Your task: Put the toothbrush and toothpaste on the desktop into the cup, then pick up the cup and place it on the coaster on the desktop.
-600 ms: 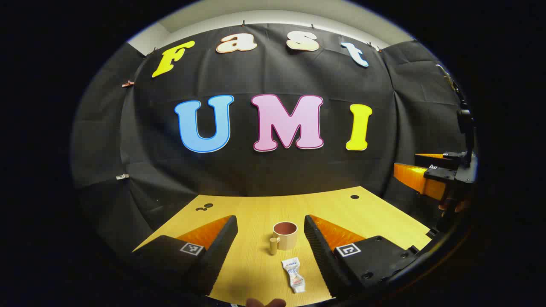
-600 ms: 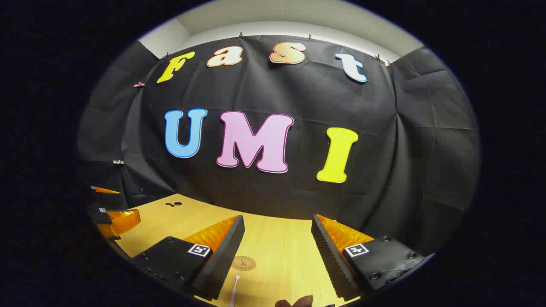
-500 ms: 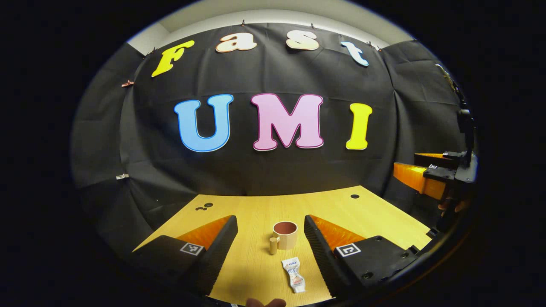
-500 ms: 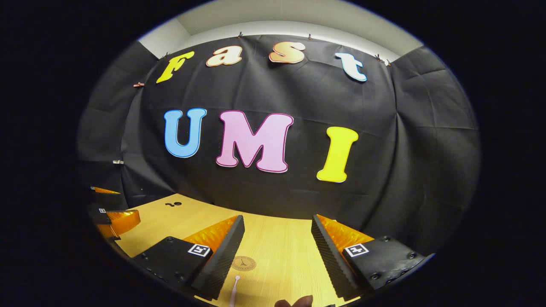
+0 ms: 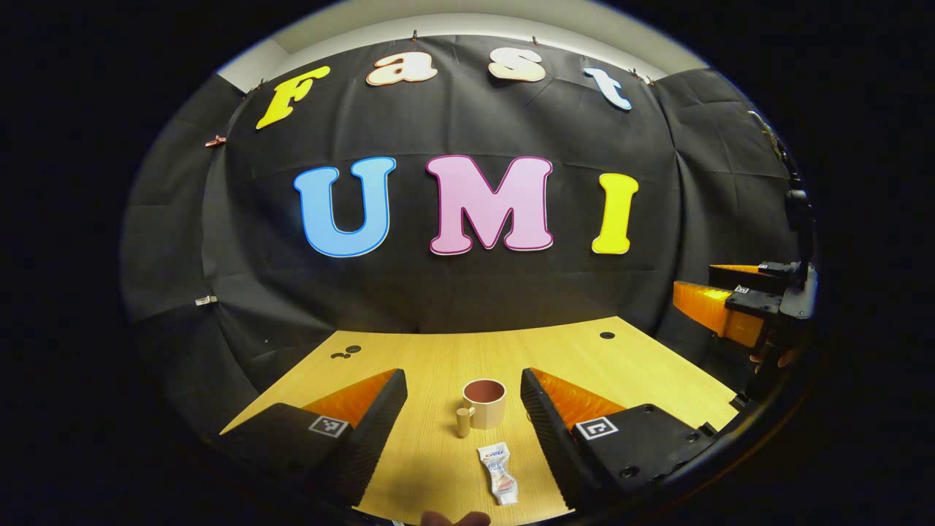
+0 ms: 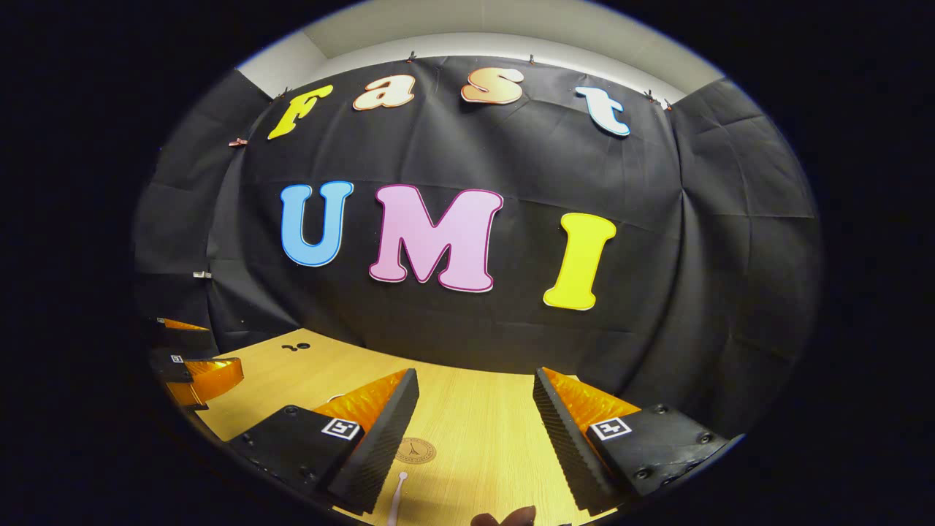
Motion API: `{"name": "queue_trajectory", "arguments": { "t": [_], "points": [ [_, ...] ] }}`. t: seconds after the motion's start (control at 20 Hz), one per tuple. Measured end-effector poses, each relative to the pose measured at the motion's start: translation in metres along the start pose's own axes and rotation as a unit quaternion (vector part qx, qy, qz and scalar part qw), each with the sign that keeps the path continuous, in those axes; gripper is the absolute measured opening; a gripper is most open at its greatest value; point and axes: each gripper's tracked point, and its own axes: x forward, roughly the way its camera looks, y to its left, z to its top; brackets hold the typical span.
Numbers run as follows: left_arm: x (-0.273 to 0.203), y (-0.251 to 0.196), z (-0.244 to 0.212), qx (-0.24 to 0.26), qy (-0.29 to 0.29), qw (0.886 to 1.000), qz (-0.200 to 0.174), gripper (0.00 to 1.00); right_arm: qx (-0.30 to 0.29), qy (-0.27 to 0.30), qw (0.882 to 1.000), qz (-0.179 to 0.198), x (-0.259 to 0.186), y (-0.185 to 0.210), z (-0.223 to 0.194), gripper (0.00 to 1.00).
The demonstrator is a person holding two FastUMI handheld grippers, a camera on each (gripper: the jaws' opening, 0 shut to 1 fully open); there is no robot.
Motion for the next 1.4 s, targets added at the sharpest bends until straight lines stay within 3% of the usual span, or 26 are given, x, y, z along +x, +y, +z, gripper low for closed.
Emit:
{"name": "queue_trajectory", "arguments": {
  "t": [0.4,0.7,1.0,1.4],
  "points": [
    [0.004,-0.005,-0.007,-0.002,0.014,1.000,-0.002,0.97,0.004,0.007,1.000,0.003,0.004,-0.001,-0.007,0.97],
    [0.017,-0.024,-0.071,-0.021,0.121,0.992,-0.031,0.97,-0.007,0.014,1.000,0.012,0.002,0.002,-0.013,0.97],
    [0.043,-0.034,-0.145,-0.053,0.239,0.968,-0.048,0.97,-0.009,0.037,0.999,0.005,-0.005,-0.013,-0.033,0.97],
    [0.073,-0.052,-0.246,-0.095,0.388,0.915,-0.049,0.87,0.002,0.064,0.998,-0.017,0.000,-0.047,-0.055,0.97]
  ]
}}
